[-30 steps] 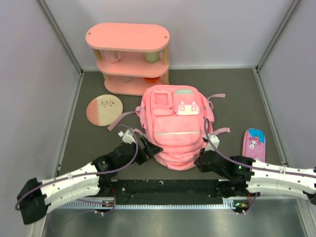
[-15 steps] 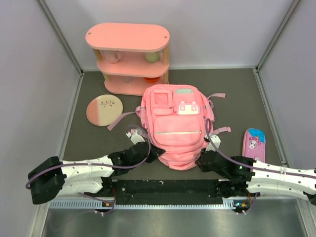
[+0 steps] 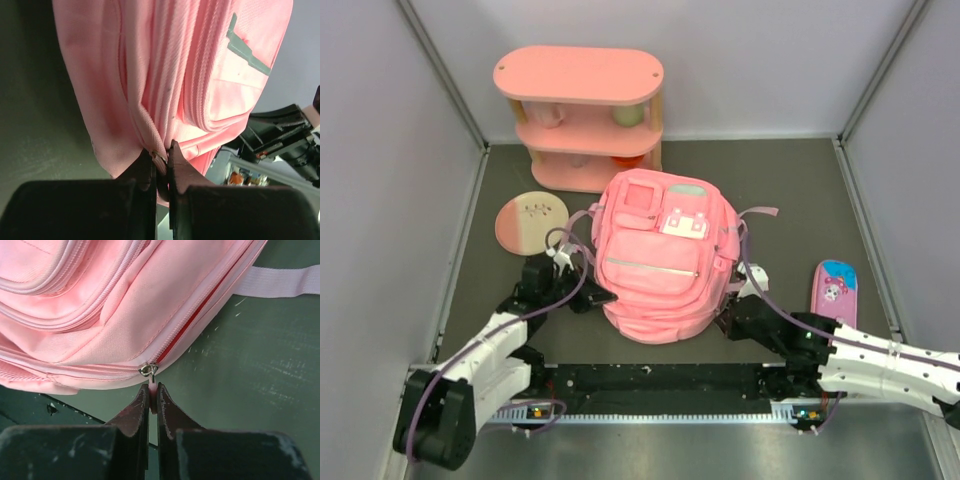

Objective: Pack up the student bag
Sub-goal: Zip the student bag at the center of the board.

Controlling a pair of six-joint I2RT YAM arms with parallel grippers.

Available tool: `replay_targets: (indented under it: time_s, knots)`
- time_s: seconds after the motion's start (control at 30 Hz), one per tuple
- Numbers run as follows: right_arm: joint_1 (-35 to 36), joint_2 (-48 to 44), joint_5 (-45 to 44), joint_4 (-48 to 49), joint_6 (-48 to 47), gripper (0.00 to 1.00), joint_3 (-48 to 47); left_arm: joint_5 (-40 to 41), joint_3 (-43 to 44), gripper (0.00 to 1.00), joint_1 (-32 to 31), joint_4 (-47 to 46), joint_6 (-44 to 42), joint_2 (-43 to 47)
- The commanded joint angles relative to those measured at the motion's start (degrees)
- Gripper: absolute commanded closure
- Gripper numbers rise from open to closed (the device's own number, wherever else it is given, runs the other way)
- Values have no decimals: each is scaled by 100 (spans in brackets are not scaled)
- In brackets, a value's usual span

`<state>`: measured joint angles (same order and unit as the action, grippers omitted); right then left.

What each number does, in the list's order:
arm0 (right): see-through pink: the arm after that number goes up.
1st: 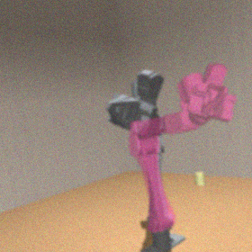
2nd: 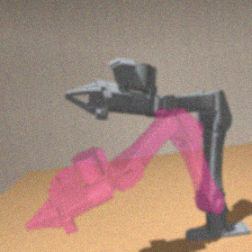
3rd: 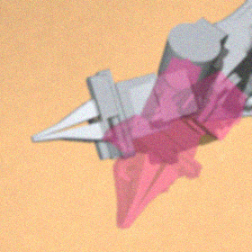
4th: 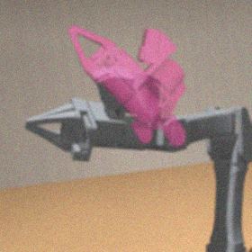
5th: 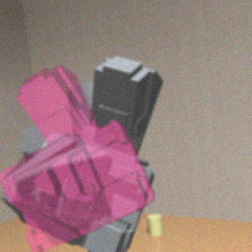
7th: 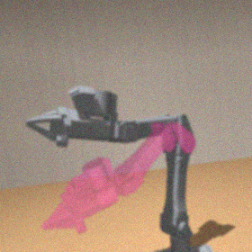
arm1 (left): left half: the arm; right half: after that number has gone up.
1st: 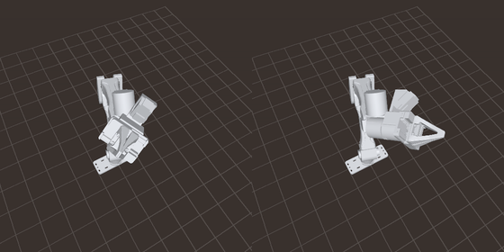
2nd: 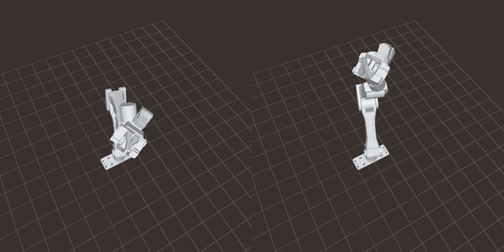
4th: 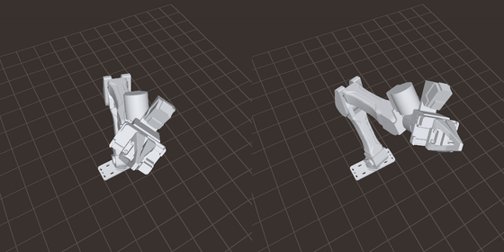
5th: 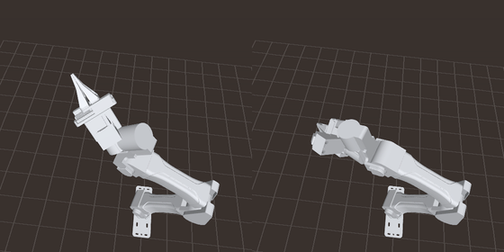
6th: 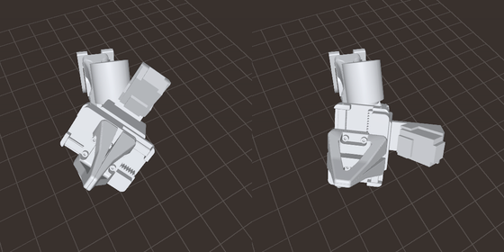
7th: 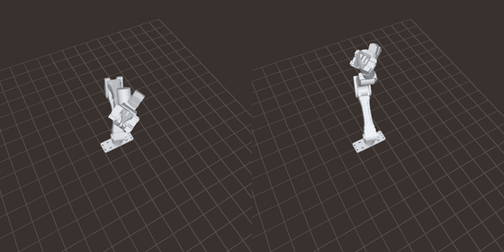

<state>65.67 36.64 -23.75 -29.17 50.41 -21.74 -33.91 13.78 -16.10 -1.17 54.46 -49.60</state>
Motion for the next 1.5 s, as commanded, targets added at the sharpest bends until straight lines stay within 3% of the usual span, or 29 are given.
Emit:
replay_targets:
  time_s: [0.0, 0.2, 0.47, 0.87, 1.27, 1.47]
  knots:
    - [-360, 106, -341, -353, -436, 100, -85, -1038, 923, 100, 502, 345, -1656, -697]
    - [-1413, 405, -385, -292, -383, 100, -129, -1364, 1259, 100, 529, 512, -2018, -929]
    - [-2891, 598, 245, 1033, -1305, 100, -15, -1487, 995, 100, 678, 548, -2115, -726]
    - [-4886, 2002, 1143, 2863, -1895, 100, -50, -1794, 942, 100, 871, 557, -2273, -779]
    - [-5205, 2998, 1706, 3128, -2009, 100, -639, -2005, 846, 100, 880, 530, -2299, -743]
    - [-5310, 3279, 1786, 2961, -2132, 87, -989, -2137, 828, 100, 880, 521, -2361, -761]
